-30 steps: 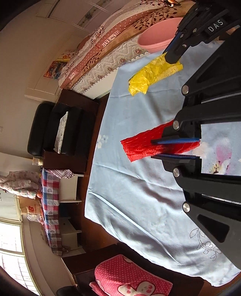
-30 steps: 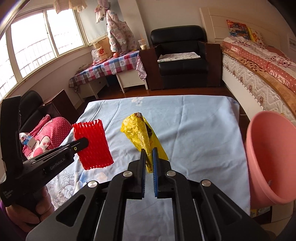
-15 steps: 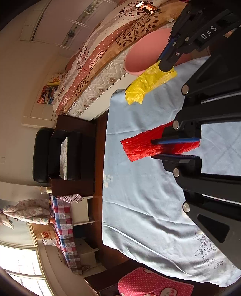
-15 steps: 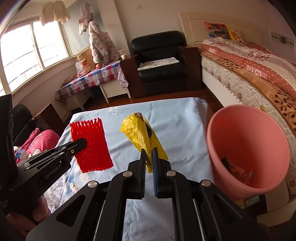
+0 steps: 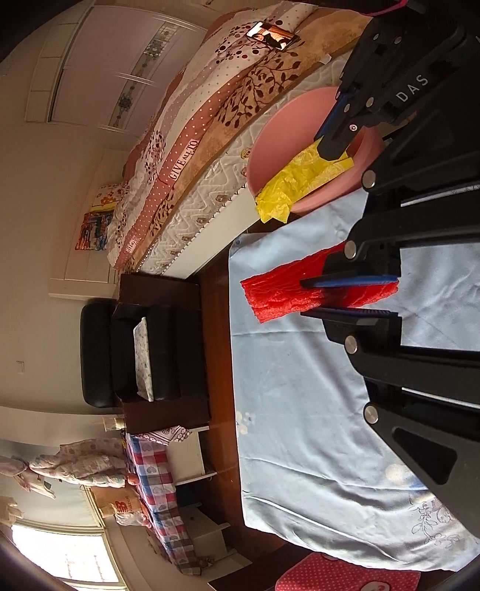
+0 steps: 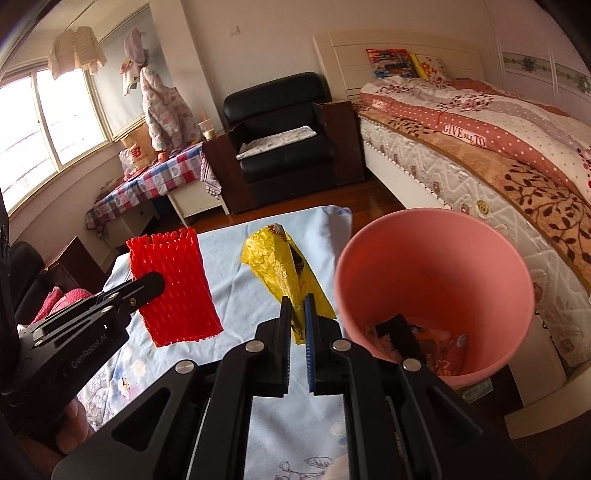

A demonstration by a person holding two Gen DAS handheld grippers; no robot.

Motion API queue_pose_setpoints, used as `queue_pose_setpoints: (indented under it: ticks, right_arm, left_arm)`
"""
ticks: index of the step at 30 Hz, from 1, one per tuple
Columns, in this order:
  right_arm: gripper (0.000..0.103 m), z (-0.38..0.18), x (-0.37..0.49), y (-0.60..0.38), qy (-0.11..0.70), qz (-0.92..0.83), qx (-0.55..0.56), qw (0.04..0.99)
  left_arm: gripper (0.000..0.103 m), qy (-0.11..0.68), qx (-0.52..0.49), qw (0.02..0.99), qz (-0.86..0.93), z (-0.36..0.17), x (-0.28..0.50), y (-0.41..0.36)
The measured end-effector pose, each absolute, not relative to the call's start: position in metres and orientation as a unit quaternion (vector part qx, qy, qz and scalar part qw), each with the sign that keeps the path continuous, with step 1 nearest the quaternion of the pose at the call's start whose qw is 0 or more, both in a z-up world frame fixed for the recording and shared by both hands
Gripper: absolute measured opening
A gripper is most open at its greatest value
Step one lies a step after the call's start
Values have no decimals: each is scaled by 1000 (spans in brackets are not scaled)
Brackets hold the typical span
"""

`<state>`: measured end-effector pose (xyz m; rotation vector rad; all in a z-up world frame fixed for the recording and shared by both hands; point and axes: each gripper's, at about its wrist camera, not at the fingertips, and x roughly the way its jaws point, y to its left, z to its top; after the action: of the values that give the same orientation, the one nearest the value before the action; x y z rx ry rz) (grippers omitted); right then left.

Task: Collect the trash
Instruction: 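Carry the red net and yellow bag over the pink bucket with both tools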

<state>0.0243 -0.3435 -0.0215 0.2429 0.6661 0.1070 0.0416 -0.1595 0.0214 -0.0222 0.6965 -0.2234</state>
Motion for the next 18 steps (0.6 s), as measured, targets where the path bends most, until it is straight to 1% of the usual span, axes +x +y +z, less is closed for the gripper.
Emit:
queue_pose_setpoints:
  ticks: [18]
  right_arm:
    - [7, -16, 8, -390, 305, 3, 144, 941]
  left_arm:
    - [9, 328, 18, 932, -154, 31, 37, -217]
